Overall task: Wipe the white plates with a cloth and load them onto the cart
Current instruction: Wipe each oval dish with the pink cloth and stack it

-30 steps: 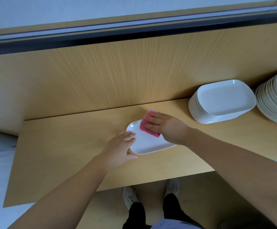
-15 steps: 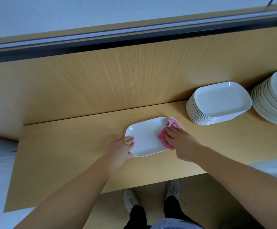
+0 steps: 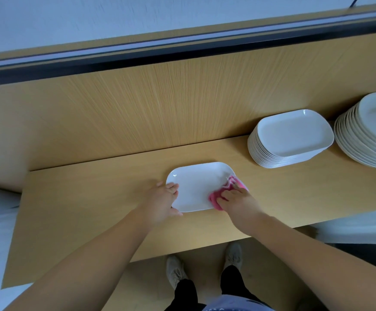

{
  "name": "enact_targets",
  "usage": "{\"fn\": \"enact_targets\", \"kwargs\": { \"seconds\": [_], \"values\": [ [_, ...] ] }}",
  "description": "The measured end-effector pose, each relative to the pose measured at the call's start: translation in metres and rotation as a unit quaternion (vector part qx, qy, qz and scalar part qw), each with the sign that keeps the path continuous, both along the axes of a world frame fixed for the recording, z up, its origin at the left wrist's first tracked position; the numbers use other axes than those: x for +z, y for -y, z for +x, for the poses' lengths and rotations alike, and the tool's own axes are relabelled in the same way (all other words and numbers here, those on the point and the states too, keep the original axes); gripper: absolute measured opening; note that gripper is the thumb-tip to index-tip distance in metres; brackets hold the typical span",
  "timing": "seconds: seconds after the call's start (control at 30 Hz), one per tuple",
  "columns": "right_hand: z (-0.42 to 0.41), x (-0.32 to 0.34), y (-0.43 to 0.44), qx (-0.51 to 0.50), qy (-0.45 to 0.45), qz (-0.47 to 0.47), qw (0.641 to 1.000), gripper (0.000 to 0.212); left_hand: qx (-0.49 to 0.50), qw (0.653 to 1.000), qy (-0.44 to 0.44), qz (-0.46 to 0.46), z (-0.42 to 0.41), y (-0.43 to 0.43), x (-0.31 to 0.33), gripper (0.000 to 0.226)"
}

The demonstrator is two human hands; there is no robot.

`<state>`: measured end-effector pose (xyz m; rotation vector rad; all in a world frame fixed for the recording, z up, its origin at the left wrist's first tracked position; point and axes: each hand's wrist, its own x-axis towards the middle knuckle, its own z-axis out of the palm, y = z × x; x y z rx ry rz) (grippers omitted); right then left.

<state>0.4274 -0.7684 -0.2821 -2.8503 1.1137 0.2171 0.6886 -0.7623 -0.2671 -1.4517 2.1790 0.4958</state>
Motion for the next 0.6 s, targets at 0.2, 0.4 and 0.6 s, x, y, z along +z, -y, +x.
{"fn": "enact_targets", "kwargs": {
  "seconds": [0.2, 0.4, 0.6],
  "values": [
    [-0.010, 0.016, 0.016, -0.023, 0.114, 0.011, 0.993, 0.040, -0.058, 0.992, -0.024, -0.105, -0.007, -0.014, -0.010, 0.042],
    [-0.024, 0.053, 0.030, -0.124, 0.294, 0.011, 0.948, 0.017, 0.022, 0.967, -0.140, -0.213, -0.016, -0.024, 0.000, 0.037],
    [-0.024, 0.098, 0.041, -0.092, 0.367, -0.040, 0.925, 0.028, 0.260, 0.921, -0.254, -0.142, -0.026, -0.022, 0.056, 0.028]
  ]
}}
